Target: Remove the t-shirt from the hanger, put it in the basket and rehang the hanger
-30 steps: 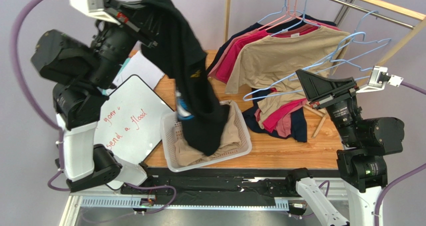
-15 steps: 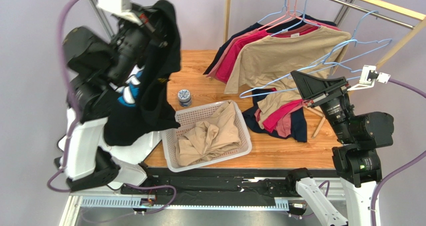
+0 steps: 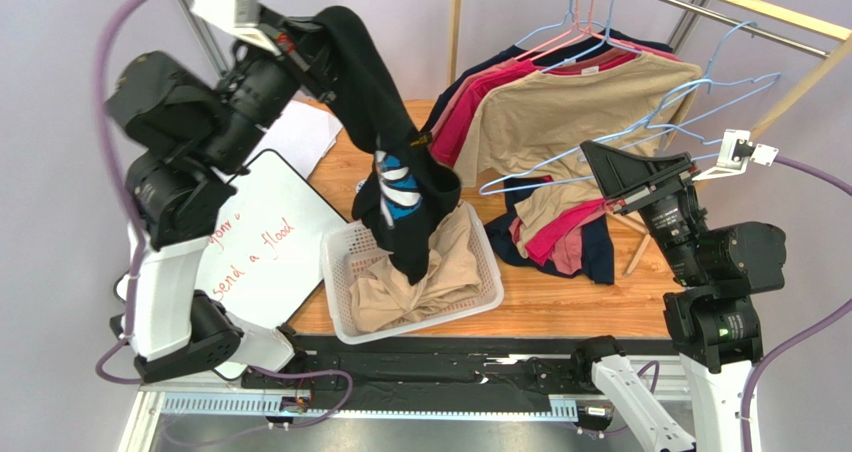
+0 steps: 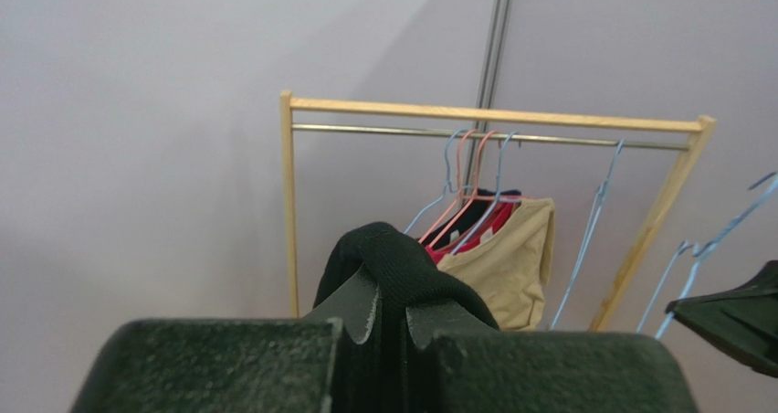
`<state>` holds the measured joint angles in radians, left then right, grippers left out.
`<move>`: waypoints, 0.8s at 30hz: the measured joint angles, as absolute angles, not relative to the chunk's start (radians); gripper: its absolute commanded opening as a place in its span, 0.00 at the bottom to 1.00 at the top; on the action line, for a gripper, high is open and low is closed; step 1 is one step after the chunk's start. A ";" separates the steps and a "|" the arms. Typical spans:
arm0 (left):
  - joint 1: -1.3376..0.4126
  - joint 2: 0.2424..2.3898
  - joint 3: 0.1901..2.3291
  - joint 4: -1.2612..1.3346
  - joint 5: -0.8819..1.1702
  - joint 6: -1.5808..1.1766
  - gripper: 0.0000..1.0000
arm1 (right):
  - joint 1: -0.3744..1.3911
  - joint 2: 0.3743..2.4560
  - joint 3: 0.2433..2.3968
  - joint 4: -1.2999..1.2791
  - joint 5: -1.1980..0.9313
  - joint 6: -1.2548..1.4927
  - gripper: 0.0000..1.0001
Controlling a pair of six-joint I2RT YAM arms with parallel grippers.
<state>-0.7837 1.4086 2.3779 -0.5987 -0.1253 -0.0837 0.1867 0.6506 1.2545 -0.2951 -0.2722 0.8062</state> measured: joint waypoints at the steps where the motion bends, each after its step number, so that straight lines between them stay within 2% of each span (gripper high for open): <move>1: -0.784 1.398 2.383 -0.594 -0.118 -0.088 0.00 | 0.187 0.652 1.253 -0.292 -0.274 0.807 0.00; 9: -0.784 1.294 2.309 -0.559 -0.070 -0.158 0.00 | 0.187 0.675 1.222 -0.279 -0.290 0.816 0.00; 24: -0.784 1.150 2.007 -0.417 0.338 -0.469 0.00 | 0.187 0.677 1.193 -0.268 -0.290 0.826 0.00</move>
<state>-0.7837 1.1496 2.0068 -0.4168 0.3378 -0.4686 0.1867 0.6773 1.1927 -0.2684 -0.2897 0.8257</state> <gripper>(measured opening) 0.017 0.004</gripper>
